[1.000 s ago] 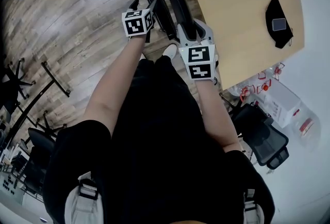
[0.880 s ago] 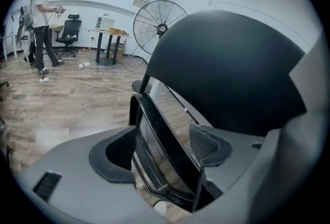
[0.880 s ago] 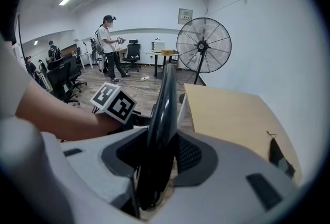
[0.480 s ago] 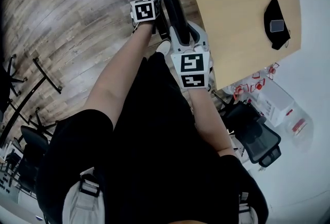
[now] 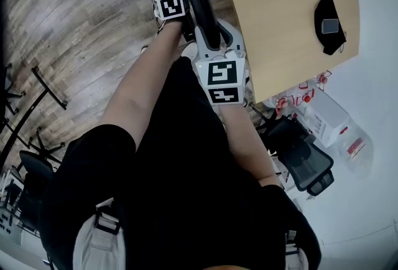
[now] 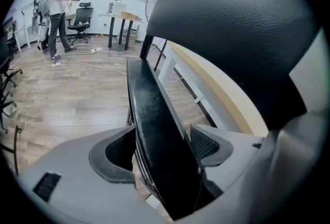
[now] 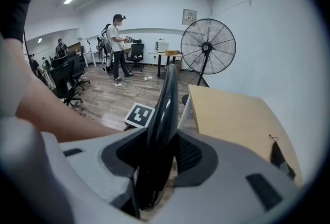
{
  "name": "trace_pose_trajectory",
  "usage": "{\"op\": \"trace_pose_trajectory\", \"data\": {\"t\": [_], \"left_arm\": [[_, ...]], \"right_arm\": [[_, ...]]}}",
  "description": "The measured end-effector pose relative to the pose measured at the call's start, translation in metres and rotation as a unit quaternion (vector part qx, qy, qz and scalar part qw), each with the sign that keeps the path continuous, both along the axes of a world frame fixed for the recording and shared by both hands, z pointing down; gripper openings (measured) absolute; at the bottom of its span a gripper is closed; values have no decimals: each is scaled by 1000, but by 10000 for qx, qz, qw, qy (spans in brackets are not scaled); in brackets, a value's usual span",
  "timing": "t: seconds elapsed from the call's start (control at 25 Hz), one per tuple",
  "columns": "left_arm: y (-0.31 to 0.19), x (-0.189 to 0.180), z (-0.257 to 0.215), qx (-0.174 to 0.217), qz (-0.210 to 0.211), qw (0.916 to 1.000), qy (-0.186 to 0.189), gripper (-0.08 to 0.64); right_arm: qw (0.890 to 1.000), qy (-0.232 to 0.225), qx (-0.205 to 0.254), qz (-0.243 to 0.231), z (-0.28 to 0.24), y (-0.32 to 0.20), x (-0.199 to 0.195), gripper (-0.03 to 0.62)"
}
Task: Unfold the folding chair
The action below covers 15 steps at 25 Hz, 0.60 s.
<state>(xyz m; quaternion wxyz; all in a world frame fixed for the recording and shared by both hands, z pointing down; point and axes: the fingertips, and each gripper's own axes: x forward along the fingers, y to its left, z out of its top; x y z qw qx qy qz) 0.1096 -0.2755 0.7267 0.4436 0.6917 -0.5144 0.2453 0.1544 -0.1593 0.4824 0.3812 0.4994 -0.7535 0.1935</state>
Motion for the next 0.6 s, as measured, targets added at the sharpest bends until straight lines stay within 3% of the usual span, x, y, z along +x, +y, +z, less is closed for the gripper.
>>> {"op": "trace_pose_trajectory", "data": {"t": [0.24, 0.48, 0.6], "left_arm": [[1, -10, -7, 134, -32, 9997, -184, 233], [7, -18, -5, 39, -120, 9999, -92, 216], [11, -19, -7, -33, -181, 9997, 157, 212]], "right_arm": [[10000, 6, 25, 7, 0, 0, 2, 150], [10000, -17, 29, 29, 0, 0, 7, 150], [10000, -56, 12, 56, 1, -1, 11, 150]]}}
